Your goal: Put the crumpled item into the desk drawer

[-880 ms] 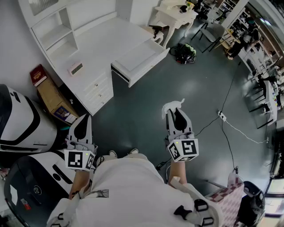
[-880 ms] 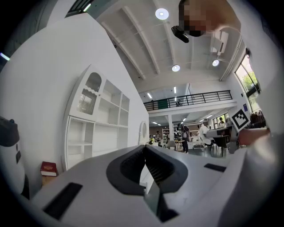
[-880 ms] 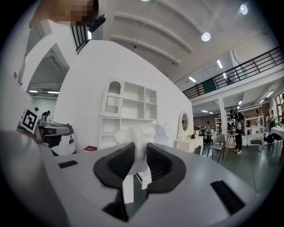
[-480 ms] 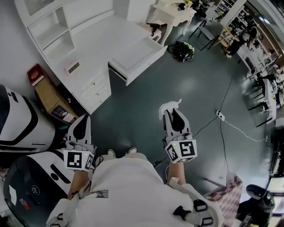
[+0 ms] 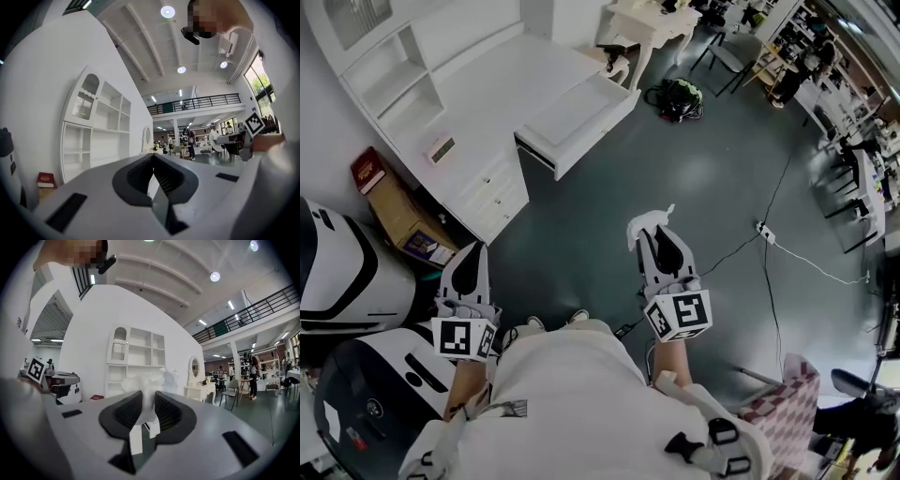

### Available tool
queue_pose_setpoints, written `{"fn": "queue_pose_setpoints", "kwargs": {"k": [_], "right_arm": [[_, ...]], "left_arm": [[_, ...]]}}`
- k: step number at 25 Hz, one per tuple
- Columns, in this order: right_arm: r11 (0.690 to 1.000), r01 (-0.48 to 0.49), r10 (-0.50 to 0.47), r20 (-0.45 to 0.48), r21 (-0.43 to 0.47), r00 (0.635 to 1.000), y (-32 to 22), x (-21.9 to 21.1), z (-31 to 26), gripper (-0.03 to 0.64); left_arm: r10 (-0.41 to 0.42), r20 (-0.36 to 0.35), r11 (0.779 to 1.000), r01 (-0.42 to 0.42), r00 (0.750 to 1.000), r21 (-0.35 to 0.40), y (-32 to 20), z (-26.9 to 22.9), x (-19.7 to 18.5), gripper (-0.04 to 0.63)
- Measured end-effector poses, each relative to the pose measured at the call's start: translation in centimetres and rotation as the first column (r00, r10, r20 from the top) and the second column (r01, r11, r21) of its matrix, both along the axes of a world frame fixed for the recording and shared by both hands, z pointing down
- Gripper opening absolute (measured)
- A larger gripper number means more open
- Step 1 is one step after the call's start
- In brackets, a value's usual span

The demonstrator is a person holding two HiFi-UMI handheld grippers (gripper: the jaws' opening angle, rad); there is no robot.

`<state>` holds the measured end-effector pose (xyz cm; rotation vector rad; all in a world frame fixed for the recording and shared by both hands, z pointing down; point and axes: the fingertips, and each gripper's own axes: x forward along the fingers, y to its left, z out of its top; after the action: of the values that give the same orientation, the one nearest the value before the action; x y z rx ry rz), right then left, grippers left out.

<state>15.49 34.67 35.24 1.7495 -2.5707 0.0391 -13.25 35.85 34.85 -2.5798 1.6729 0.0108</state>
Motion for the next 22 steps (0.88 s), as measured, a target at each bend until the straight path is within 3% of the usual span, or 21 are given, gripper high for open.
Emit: {"fn": "queue_pose_setpoints", "kwargs": {"k": [7, 12, 22], "right_arm": [[1.0, -0.003, 0.003, 0.044, 0.011, 0.999, 0.7, 2.5, 0.6, 0.095], [1.0, -0.014, 0.014, 0.092, -0.006, 0.996, 1.1, 4.3, 1.6, 0.097], [0.999, 0.025, -0.022, 0.107, -0.027, 0.994, 0.8, 4.4, 2.7, 0.097]], "left_arm": [[0.047, 0.007, 0.999, -0.047, 0.999, 0.009, -0.8, 0.7, 3.5, 0.017], [0.076, 0.023, 0.997, -0.075, 0.997, -0.03, -0.2, 2.1, 5.7, 0.017], [0.075, 0.036, 0.996, -0.073, 0.997, -0.057, -0.3, 2.7, 6.8, 0.017]]}}
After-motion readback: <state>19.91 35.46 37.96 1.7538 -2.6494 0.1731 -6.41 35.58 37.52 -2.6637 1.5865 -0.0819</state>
